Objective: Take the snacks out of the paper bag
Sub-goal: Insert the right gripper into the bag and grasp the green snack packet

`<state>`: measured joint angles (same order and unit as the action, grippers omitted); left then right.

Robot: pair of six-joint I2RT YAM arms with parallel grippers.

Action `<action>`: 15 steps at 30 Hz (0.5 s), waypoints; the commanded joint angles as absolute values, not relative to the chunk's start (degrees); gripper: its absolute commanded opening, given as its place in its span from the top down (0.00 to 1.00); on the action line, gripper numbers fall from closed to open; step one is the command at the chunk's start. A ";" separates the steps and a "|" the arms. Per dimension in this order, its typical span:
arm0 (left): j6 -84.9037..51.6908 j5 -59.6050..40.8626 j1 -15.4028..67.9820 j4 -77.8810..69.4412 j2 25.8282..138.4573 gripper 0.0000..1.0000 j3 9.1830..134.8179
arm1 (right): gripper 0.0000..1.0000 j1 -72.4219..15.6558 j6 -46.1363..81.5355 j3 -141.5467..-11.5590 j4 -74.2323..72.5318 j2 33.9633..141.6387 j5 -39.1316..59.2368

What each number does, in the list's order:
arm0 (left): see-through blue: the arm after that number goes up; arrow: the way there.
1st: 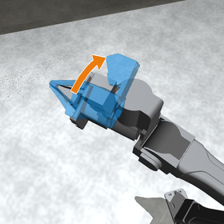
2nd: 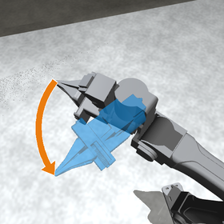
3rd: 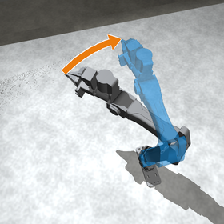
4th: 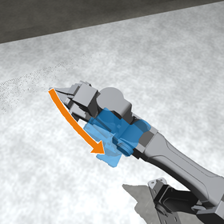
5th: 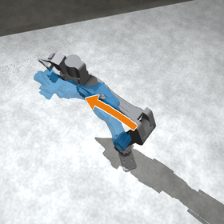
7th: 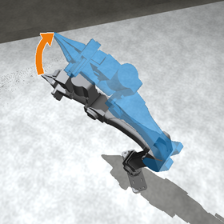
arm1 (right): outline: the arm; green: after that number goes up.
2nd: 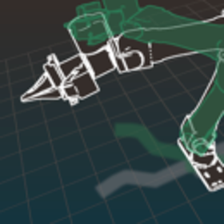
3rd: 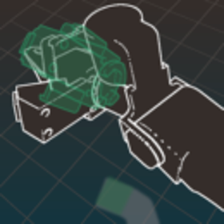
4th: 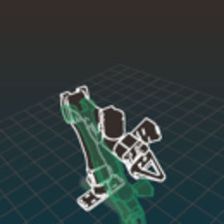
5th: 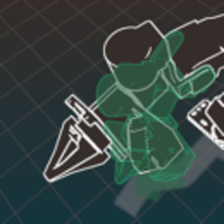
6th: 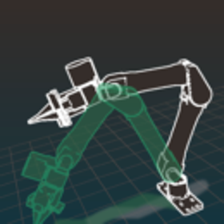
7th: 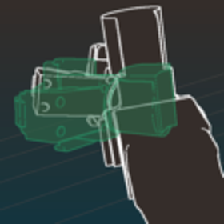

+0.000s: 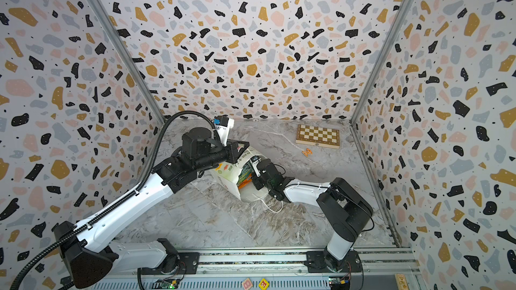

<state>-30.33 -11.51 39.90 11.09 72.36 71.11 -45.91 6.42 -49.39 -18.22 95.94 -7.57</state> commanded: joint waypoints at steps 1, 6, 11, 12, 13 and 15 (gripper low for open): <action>-29.19 -11.73 40.08 9.07 71.18 1.00 73.75 | 0.62 -45.35 7.27 -50.33 -19.16 96.66 -7.92; -29.27 -11.94 40.09 8.93 71.28 1.00 73.81 | 0.66 -45.00 7.27 -51.13 -19.68 98.40 -6.31; -29.27 -12.32 40.11 8.96 71.43 1.00 73.93 | 0.67 -44.74 7.47 -52.46 -20.10 100.14 -5.39; -29.35 -12.47 40.12 8.85 71.44 1.00 73.88 | 0.67 -44.66 7.50 -52.84 -20.19 100.57 -5.22; -29.36 -12.48 40.10 8.87 71.43 1.00 73.86 | 0.67 -44.57 7.56 -53.09 -20.36 100.96 -5.03; -29.35 -12.48 40.09 8.86 71.46 1.00 73.86 | 0.66 -44.39 7.67 -53.73 -20.77 101.88 -4.48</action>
